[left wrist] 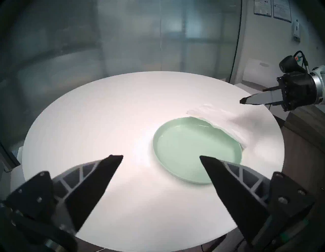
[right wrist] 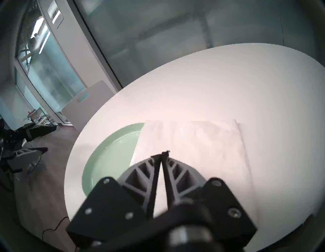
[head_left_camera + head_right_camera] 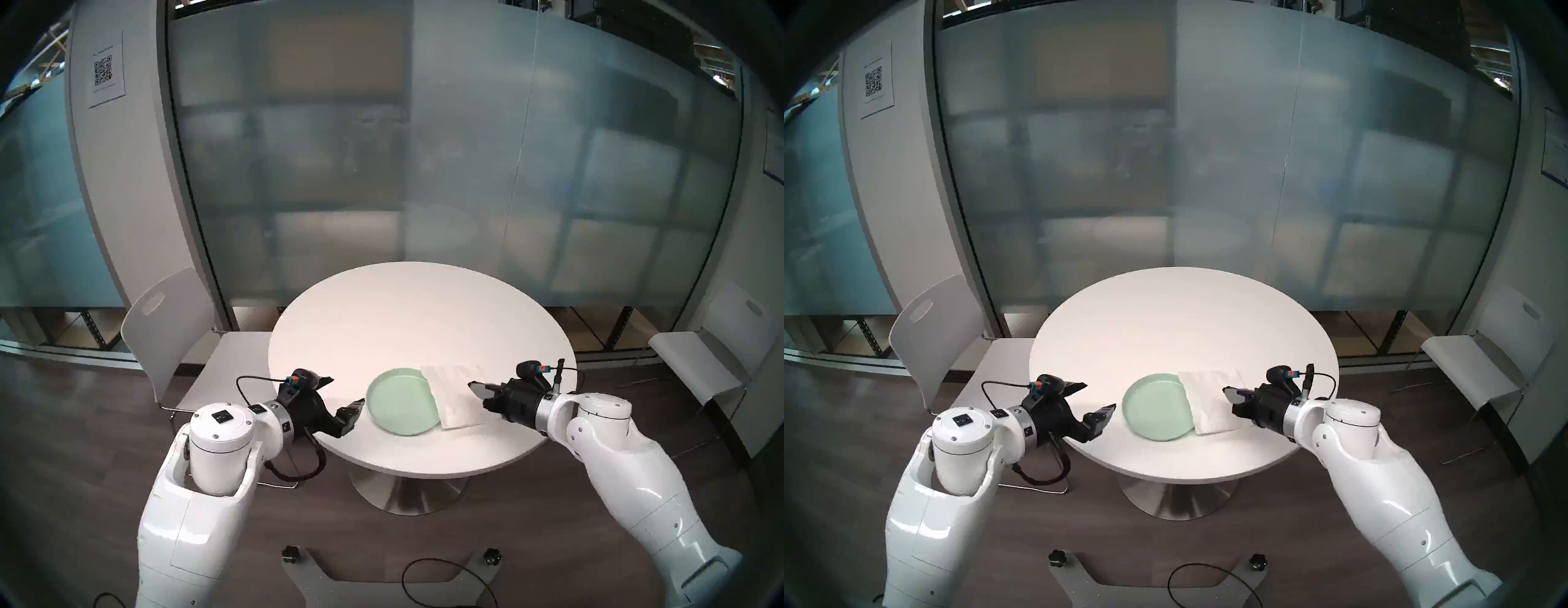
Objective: Fold the napkin in half twice and place it beside the plate
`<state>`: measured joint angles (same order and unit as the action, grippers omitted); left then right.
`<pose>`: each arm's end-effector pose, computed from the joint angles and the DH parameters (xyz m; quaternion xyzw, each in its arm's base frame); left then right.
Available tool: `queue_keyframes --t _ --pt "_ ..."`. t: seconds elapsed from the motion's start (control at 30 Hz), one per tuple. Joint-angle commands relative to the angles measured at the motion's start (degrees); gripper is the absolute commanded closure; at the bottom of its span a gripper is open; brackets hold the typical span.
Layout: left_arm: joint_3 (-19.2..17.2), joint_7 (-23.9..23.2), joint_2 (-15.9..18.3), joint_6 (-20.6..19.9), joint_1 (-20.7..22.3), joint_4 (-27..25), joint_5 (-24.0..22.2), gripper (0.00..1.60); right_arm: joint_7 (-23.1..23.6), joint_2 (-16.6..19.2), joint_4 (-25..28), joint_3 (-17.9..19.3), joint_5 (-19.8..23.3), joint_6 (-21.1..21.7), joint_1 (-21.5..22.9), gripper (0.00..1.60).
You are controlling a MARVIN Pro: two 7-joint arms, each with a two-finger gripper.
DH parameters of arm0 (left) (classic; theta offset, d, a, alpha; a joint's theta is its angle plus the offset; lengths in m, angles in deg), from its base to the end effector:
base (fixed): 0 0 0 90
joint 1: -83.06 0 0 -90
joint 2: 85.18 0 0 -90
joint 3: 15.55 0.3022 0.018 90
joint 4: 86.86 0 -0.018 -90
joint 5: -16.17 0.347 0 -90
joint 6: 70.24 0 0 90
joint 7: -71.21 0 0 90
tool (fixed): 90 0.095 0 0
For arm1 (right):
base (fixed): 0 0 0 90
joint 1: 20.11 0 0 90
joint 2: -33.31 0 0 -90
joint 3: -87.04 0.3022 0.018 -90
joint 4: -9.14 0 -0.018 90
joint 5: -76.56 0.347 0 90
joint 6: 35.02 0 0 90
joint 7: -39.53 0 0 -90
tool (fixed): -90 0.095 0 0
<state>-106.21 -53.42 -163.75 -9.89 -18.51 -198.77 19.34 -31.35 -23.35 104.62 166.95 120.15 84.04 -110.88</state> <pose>0.3754 -0.0058 -0.2891 0.8006 -0.2479 0.5251 0.1479 0.4239 -0.0509 -0.3189 -0.8322 -0.1162 -0.4688 0.2724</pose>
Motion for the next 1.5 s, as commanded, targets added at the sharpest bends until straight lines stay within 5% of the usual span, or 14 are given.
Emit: queue_keyframes --t 0.0,0.83,1.47 --pt "0.3 0.08 -0.55 0.74 1.52 -1.21 -0.2 0.0 0.87 -0.61 -0.76 -0.49 -0.32 -1.12 2.02 1.07" --pt "0.18 -0.09 -0.33 0.35 2.02 -0.89 0.01 0.0 3.03 -1.23 -7.59 -4.7 -3.14 1.17 7.01 1.08" --pt "0.19 -0.33 -0.35 0.3 2.67 -0.61 0.11 0.0 1.54 -0.09 -6.95 -5.26 -6.04 4.66 5.73 1.11"
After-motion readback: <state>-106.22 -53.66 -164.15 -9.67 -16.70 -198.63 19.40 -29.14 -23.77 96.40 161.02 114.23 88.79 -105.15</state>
